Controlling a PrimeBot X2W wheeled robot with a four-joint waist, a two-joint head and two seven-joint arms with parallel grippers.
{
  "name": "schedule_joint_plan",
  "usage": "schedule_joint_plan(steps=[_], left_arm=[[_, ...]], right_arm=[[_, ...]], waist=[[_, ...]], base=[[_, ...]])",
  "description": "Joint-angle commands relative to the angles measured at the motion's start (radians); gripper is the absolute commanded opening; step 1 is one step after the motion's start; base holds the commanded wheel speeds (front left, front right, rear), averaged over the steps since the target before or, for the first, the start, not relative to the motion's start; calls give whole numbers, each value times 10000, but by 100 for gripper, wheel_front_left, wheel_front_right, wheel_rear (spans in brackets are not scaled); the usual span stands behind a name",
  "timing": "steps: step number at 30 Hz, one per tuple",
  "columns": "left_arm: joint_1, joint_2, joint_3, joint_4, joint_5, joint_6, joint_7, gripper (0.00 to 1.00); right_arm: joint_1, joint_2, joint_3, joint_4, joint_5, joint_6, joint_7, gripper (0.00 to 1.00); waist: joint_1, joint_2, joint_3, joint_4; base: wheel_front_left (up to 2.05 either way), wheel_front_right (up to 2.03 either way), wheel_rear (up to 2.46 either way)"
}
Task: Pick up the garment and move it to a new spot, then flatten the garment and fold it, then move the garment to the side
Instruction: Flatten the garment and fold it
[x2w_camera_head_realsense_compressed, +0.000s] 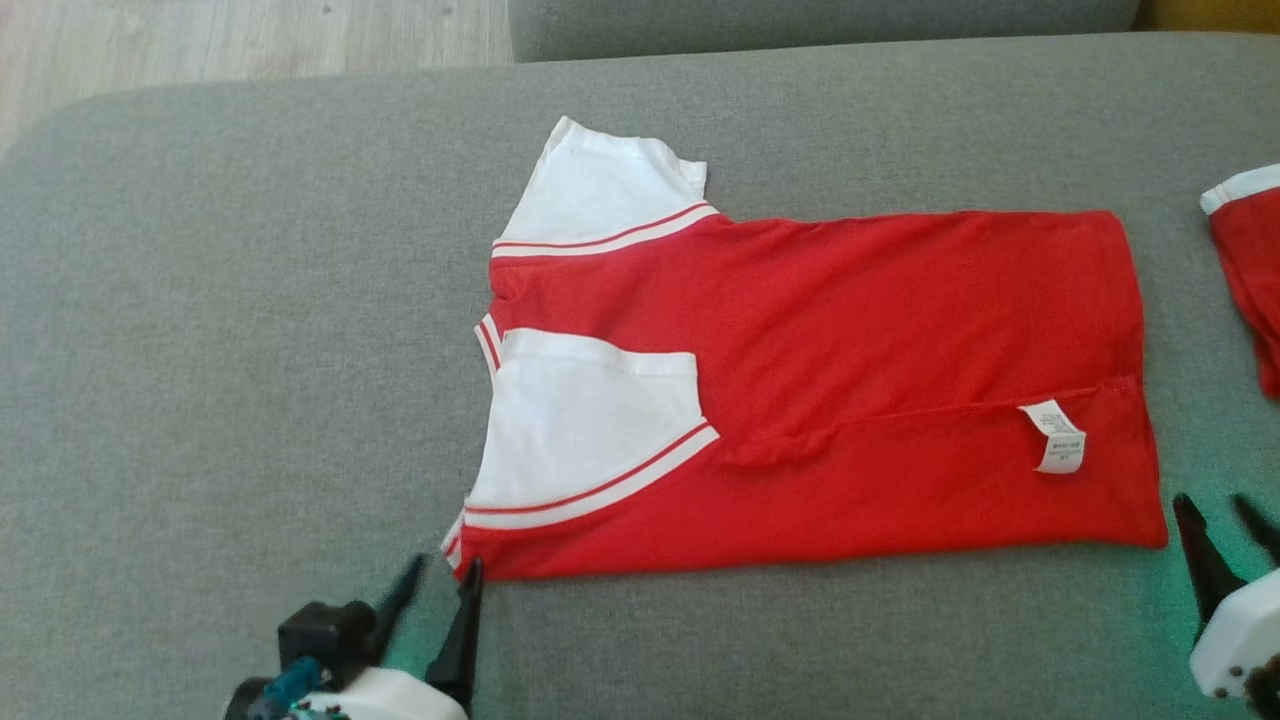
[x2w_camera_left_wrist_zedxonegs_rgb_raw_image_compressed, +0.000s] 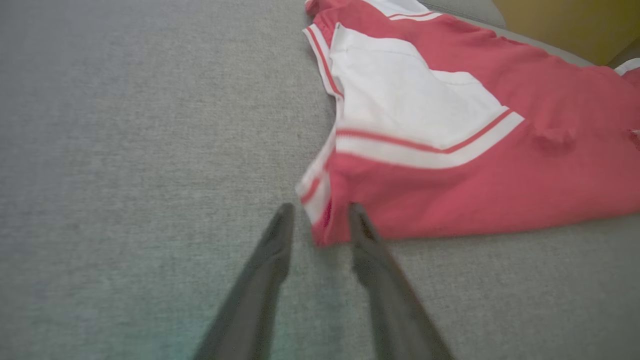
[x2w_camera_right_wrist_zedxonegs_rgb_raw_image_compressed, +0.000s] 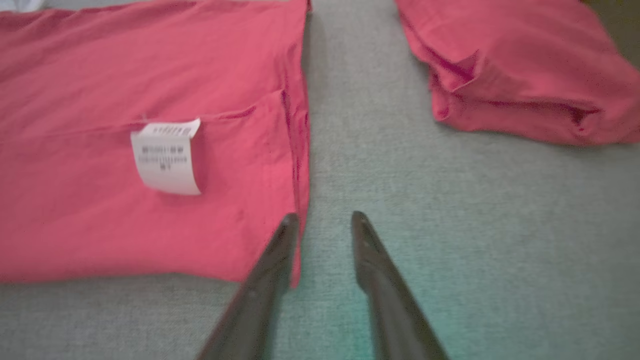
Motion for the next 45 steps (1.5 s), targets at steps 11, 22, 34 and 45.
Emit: schedule_joint_plan(steps=[11, 22, 34, 45], left_arm=[[-1984, 1198, 371, -1118, 809, -35, 883, 100], [-7335, 1955, 756, -441, 933, -2256, 3772, 100], [-10430, 1877, 228, 2549, 275, -4028, 6764, 100], [-11868, 1741, -100, 4336, 320, -4285, 7183, 100]], right_arm=[[-371, 169, 188, -1783, -487, -9, -481, 100], [-1509, 86, 1046, -1843, -565, -9, -1380, 100], [-2314, 263, 1630, -1419, -596, -9, -2108, 100], [-2989, 366, 2062, -864, -431, -9, -2631, 100]], waist=[[1, -1, 132, -421], [1, -1, 1534, -1172], [1, -1, 2782, -2196], [1, -1, 3790, -2962]], base=[[0, 0, 0], [0, 0, 0], [0, 0, 0], [0, 0, 0]])
